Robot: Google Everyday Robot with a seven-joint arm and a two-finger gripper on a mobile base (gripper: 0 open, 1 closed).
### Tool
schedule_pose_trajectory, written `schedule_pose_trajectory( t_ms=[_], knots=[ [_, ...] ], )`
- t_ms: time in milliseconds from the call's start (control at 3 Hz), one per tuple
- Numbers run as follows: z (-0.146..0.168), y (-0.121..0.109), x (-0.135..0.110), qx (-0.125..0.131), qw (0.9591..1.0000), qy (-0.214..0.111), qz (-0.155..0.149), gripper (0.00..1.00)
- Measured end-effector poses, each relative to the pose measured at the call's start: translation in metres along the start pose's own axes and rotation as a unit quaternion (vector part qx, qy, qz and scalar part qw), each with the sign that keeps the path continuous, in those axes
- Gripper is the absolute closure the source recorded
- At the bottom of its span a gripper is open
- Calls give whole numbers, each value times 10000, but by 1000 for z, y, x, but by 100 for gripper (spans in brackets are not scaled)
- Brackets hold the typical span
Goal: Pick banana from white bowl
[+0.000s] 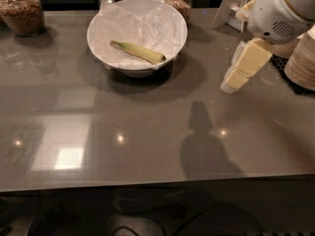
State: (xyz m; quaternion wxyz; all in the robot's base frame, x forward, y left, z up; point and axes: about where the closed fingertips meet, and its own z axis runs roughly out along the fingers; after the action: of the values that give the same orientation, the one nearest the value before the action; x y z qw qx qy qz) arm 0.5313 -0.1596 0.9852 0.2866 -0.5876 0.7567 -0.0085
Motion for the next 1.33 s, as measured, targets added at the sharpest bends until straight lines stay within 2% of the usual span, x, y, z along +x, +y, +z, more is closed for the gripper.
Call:
schedule_pose_trajectory(
  t_ms=[333, 667, 1000, 1333],
  knots=[
    [34, -44, -48, 264, 9979, -592, 27, 0],
    [65, -83, -107, 387, 9921, -1193, 30, 0],
    [65, -83, -107, 387, 9921, -1193, 30, 0],
    [88, -98, -124, 419, 9893, -1395, 31, 0]
  ],
)
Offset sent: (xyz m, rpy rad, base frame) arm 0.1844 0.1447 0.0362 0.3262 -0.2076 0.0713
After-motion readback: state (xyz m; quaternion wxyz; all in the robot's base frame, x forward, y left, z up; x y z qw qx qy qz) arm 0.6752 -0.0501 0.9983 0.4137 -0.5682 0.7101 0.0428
